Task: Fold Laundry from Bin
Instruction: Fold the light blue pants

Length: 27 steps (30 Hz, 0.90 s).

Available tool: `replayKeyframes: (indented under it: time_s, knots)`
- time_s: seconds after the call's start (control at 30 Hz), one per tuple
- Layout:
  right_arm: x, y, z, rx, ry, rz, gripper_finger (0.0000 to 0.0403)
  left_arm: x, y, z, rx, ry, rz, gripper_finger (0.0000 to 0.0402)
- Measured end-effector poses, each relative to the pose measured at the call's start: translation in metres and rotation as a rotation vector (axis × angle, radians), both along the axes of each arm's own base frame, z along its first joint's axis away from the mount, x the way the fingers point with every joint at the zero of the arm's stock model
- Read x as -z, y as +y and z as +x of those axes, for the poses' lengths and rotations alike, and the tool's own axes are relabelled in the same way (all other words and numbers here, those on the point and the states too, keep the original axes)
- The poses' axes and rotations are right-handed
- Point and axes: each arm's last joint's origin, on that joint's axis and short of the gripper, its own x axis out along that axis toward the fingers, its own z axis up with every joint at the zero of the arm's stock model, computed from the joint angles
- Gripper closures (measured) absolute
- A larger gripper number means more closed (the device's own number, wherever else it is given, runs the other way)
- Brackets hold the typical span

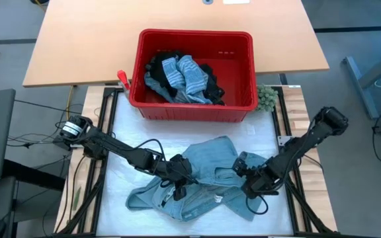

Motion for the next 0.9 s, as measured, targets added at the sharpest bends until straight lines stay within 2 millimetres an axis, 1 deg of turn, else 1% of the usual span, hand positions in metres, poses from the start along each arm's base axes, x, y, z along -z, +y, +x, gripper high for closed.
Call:
replayKeyframes:
  time_s: [0.13,0.2,0.3,0.37,0.4,0.53,0.57,0.6,0.67,0.73,0.77,0.83,0.9]
  knots:
    - [0.000,0.005,0.007,0.034,-0.086,0.017,0.0126,0.000,0.000,0.000,-0.001,0.000,-0.006,0.0401]
    - [0.000,0.005,0.009,0.065,-0.100,0.037,0.0130,0.000,0.000,0.000,0.002,0.000,-0.009,0.0401]
    - [0.001,0.006,0.011,0.111,-0.115,0.065,0.0152,-0.001,-0.001,0.000,0.007,-0.008,-0.014,0.0395]
    - [0.003,0.006,0.011,0.132,-0.119,0.077,0.0186,-0.001,-0.003,0.000,0.030,-0.016,0.006,0.0379]
    - [0.003,0.006,0.010,0.142,-0.118,0.082,0.0211,-0.001,-0.004,0.000,0.051,-0.023,0.021,0.0367]
    - [0.004,0.005,0.007,0.160,-0.074,0.103,0.0338,-0.007,-0.010,0.000,0.146,-0.041,0.003,0.0307]
    - [0.004,0.005,0.006,0.157,-0.057,0.105,0.0361,-0.012,-0.012,0.002,0.180,-0.049,-0.015,0.0292]
    - [0.003,0.004,0.005,0.157,-0.045,0.110,0.0362,-0.020,-0.013,0.004,0.224,-0.064,-0.045,0.0279]
    - [0.001,0.003,0.003,0.186,-0.043,0.123,0.0362,-0.043,-0.013,0.006,0.294,-0.096,-0.110,0.0259]
    - [-0.001,0.002,0.002,0.217,-0.045,0.144,0.0360,-0.069,-0.012,0.008,0.317,-0.125,-0.167,0.0249]
    - [-0.002,0.002,0.001,0.226,-0.049,0.152,0.0358,-0.077,-0.015,0.006,0.321,-0.103,-0.168,0.0248]
    - [-0.005,0.001,0.000,0.235,-0.057,0.162,0.0357,-0.082,-0.024,-0.001,0.329,-0.038,-0.131,0.0247]
    - [-0.008,-0.001,-0.001,0.253,-0.063,0.172,0.0357,-0.076,-0.040,-0.013,0.348,0.053,-0.068,0.0250]
